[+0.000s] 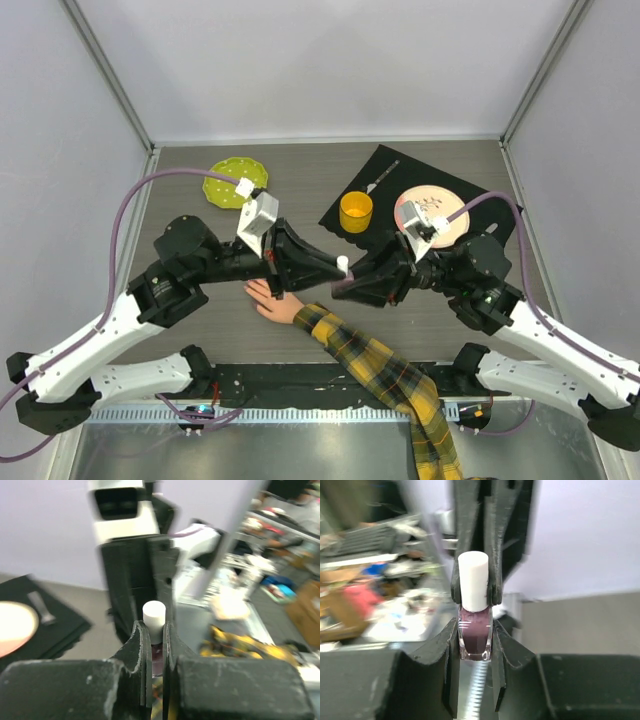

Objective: Paint the nails

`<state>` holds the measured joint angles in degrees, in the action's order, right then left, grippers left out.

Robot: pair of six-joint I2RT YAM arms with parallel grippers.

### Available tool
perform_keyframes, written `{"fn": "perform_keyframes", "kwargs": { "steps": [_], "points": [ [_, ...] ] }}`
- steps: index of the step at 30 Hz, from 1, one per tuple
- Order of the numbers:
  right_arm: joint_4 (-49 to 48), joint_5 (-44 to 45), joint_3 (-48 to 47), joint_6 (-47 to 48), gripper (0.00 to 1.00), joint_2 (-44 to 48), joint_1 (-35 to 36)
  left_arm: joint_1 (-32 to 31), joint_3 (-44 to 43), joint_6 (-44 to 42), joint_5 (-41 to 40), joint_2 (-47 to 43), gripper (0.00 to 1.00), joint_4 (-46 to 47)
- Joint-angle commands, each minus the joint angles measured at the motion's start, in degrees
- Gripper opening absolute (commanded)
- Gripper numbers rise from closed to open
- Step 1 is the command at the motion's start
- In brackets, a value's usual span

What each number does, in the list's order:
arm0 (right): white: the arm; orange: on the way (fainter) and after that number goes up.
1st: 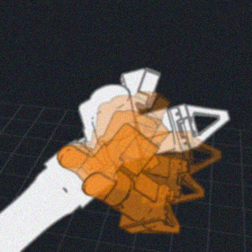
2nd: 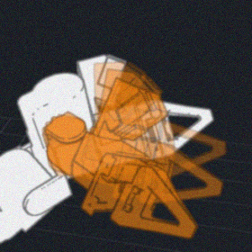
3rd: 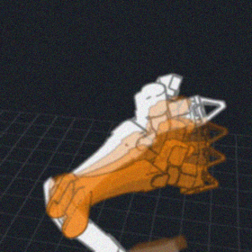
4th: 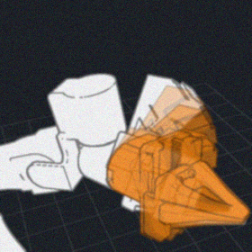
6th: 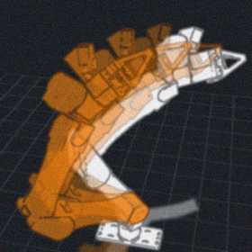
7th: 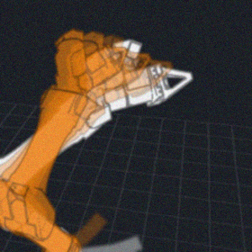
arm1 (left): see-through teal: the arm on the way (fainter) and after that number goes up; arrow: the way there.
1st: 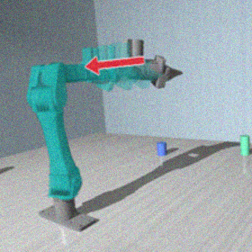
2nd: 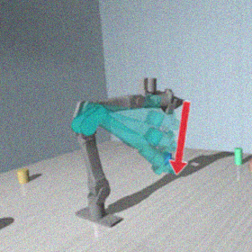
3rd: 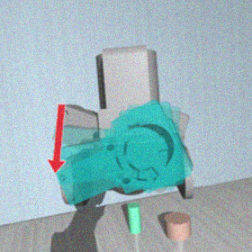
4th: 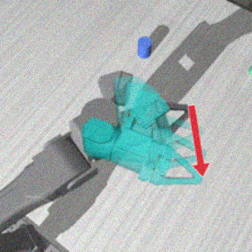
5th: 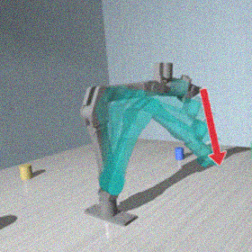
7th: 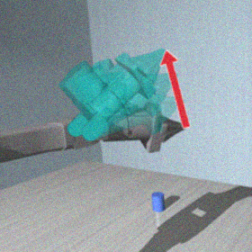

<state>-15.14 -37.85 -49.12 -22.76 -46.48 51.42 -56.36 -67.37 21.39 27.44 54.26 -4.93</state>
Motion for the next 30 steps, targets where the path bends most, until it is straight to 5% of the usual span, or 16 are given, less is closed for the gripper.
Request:
{"fn": "perform_keyframes", "kwargs": {
  "steps": [1, 4, 6, 8, 9, 13, 19, 30],
  "points": [
    [-39.0, -24.9, 3.8, -27.6, 0.01, -0.5, 2.5, 0.5, 1.2, 2.1, 11.8, 2.2, 0.00, 6.8],
    [-35.0, -23.5, 3.6, -24.0, 0.01, -0.2, 2.5, 0.5, 0.8, 2.5, 11.8, 2.3, 0.00, 5.8],
    [-15.9, -20.9, 1.8, -14.5, 0.01, 1.4, 2.5, 0.5, -1.4, 1.1, 6.0, 2.2, 0.05, 0.3],
    [-1.2, -12.4, -2.5, 1.2, 0.01, 2.6, 2.5, 0.5, -3.6, -0.9, 1.5, 1.1, 0.25, -5.2],
    [5.5, -10.0, -3.4, 3.4, 0.01, 2.8, 2.5, 0.5, -4.2, -1.3, -2.5, 0.5, 0.46, -6.6],
    [18.4, 4.9, -7.8, 13.1, 0.01, 1.3, 2.5, 0.5, -4.5, -2.5, -14.2, -4.0, 0.73, -9.0],
    [25.1, 21.0, -12.0, 18.9, 0.01, -3.6, 2.5, 0.5, -5.4, -3.0, -33.0, -6.4, 0.71, -11.9],
    [23.7, 29.8, -13.3, 20.4, 0.01, -6.9, 2.5, 0.5, -5.9, -3.6, -29.5, 0.8, 0.74, -9.7]
  ]
}}
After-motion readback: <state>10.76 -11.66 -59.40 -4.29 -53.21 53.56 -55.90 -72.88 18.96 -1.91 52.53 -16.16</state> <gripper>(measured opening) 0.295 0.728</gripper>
